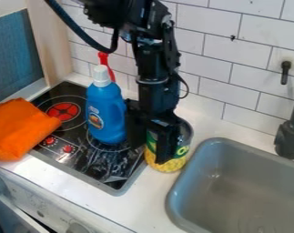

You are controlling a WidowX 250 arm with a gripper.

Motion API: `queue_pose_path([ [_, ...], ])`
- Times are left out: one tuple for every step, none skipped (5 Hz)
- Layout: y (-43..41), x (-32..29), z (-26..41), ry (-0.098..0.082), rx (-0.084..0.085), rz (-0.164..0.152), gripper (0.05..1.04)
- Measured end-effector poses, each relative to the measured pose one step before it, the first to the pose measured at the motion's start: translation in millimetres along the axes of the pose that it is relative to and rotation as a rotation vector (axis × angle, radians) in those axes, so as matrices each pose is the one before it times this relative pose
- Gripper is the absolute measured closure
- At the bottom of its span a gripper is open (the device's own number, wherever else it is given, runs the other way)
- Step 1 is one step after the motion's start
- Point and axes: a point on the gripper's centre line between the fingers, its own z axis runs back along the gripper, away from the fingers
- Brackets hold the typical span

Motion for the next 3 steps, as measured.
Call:
queue_pose_path([
  [0.66,3.34,-0.13,-0.003,0.0006,0.0166,0.076],
  [-0.8,-2.65,3.39,-0.0105,0.002,0.0038,0.076],
  [-0.15,-17.13,26.83,-0.061,0.045,0.0131,0.076],
])
